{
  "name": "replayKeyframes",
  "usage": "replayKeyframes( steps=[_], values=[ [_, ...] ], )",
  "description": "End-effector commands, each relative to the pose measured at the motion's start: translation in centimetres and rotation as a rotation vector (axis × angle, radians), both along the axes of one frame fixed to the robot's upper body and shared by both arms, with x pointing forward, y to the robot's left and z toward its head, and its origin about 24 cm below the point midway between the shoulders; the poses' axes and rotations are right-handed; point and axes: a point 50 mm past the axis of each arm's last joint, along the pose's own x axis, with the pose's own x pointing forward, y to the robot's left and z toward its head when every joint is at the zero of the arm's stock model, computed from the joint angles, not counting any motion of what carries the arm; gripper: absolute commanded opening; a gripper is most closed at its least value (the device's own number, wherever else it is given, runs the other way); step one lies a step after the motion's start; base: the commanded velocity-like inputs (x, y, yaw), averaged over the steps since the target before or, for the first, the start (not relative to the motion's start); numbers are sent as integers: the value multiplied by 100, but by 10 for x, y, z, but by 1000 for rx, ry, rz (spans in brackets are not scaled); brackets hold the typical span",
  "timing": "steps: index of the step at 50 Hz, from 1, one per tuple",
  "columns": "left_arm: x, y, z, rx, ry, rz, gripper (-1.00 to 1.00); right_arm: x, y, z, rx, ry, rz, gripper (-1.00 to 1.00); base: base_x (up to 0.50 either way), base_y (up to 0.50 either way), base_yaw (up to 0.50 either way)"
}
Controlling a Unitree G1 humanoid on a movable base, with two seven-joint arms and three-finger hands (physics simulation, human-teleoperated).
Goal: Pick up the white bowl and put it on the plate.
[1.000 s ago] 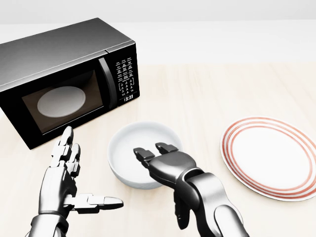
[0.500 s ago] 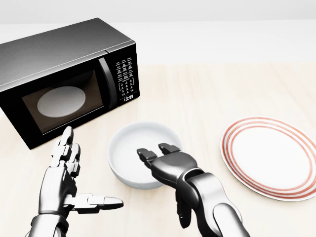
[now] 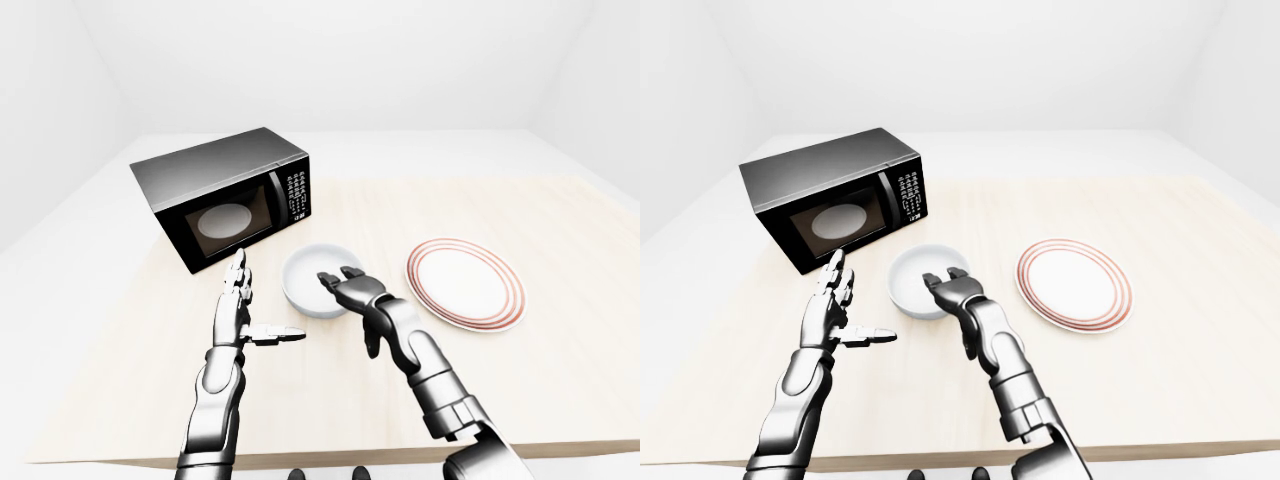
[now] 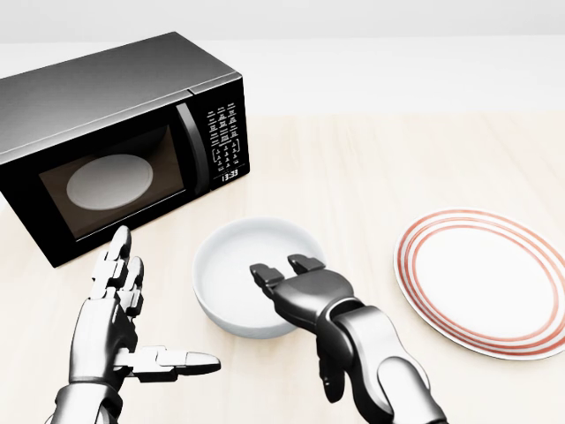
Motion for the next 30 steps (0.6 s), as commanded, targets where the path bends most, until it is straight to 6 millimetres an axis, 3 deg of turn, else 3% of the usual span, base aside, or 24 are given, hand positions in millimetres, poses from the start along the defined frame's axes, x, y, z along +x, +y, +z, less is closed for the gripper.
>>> replayKeyframes(
  steps=[1, 21, 22, 23, 30],
  values=[
    [0, 0, 0, 0, 0, 0, 100, 2, 1, -7, -21, -2, -2, 100, 0, 0, 0],
    [0, 0, 0, 0, 0, 0, 100, 2, 2, -15, -40, 2, -1, 100, 0, 0, 0],
    [0, 0, 0, 0, 0, 0, 100, 1, 1, -15, -41, 2, -1, -65, 0, 0, 0],
    [0, 0, 0, 0, 0, 0, 100, 1, 1, -15, -38, 3, -2, -100, 0, 0, 0],
    [0, 0, 0, 0, 0, 0, 100, 1, 0, -17, -43, -1, -6, -100, 0, 0, 0]
  ],
)
